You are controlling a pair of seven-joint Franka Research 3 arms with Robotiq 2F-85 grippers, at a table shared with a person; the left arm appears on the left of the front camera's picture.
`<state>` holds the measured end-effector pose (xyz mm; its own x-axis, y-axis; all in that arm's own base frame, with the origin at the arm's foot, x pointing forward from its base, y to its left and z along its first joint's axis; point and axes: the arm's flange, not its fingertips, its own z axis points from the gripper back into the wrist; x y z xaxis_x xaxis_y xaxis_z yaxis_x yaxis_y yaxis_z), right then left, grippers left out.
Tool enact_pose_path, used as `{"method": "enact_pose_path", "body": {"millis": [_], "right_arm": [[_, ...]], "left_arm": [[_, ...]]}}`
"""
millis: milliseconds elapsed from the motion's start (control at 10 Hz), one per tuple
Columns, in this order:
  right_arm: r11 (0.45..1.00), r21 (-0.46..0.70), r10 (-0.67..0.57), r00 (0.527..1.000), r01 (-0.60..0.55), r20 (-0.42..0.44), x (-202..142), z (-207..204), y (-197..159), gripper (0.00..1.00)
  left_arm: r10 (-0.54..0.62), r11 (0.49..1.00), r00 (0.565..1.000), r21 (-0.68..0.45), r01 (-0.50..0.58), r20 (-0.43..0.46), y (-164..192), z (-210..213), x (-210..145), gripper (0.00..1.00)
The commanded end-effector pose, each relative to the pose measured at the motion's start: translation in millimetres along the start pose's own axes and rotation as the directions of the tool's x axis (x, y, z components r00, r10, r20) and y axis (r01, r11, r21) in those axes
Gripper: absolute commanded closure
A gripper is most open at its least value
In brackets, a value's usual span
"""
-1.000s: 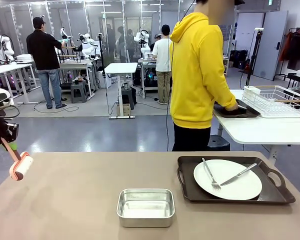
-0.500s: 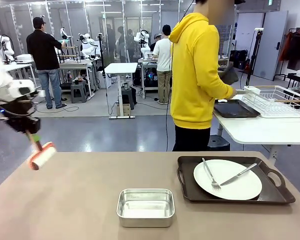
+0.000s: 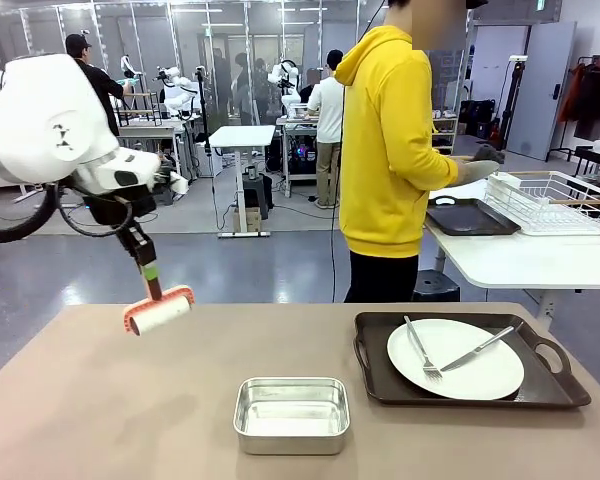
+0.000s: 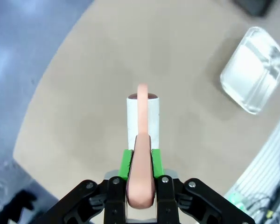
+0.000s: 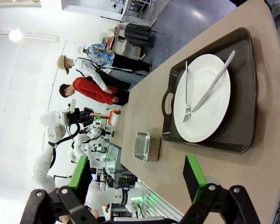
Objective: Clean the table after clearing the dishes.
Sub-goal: Place the Lint Roller back on top of the Airtight Container.
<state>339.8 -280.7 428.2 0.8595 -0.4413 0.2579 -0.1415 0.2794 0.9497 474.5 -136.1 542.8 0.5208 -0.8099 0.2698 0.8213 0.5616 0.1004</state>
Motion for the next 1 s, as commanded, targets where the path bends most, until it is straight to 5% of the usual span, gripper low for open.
{"method": "enact_pose_path", "body": {"millis": [0, 400, 900], "right_arm": [[1.000, 0.006, 0.006, 1.000, -0.006, 0.000, -1.5, 2.0, 3.4, 0.00], [1.000, 0.006, 0.006, 1.000, -0.006, 0.000, -1.5, 2.0, 3.4, 0.00], [1.000, 0.006, 0.006, 1.000, -0.006, 0.000, -1.5, 2.0, 3.4, 0.00]], "left_arm": [[-0.194, 0.981, 0.981, -0.019, 0.195, 0.015, -43.8, 10.9, 3.9, 0.79], [-0.496, 0.864, 0.866, -0.055, 0.500, 0.064, -150.2, 3.5, 54.9, 0.79], [-0.596, 0.795, 0.802, -0.118, 0.595, 0.030, -201.0, -31.1, 110.5, 0.79]]}}
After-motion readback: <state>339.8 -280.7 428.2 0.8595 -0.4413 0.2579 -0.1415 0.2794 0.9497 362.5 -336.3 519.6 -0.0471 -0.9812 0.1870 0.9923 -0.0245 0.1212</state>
